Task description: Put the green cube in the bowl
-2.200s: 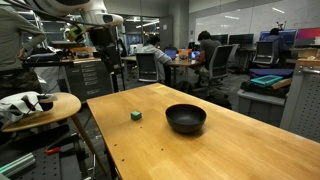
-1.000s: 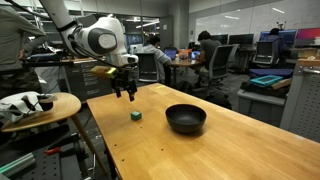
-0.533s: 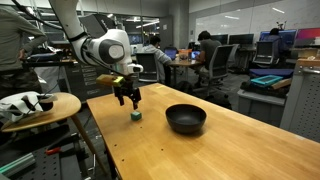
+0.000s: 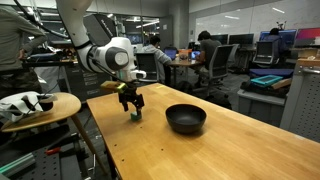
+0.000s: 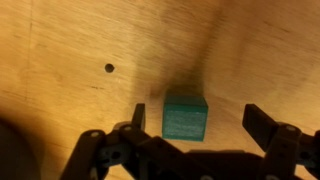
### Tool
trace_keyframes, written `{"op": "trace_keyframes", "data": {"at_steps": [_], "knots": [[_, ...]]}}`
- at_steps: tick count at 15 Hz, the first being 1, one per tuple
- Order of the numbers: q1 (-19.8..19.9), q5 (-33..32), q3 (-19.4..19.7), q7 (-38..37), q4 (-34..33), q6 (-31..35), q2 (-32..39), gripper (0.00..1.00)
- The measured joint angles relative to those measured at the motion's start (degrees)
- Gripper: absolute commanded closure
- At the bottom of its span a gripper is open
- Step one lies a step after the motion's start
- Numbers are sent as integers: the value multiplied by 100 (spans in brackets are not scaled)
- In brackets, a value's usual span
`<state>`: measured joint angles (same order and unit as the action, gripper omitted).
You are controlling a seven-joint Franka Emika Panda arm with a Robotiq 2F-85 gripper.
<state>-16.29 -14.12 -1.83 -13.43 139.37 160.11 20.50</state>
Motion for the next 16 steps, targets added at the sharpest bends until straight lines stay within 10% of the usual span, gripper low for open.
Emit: {"op": "trace_keyframes", "data": {"at_steps": [4,5,11,16], "knots": [[-156,-64,251,-284,-132,105,223,6],[-158,-63,265,-322,-162,121,281,26],[-180,-18,276,-381,-341,141,487,73],[-242,-19,318,-432,-423,123,438,79]]}}
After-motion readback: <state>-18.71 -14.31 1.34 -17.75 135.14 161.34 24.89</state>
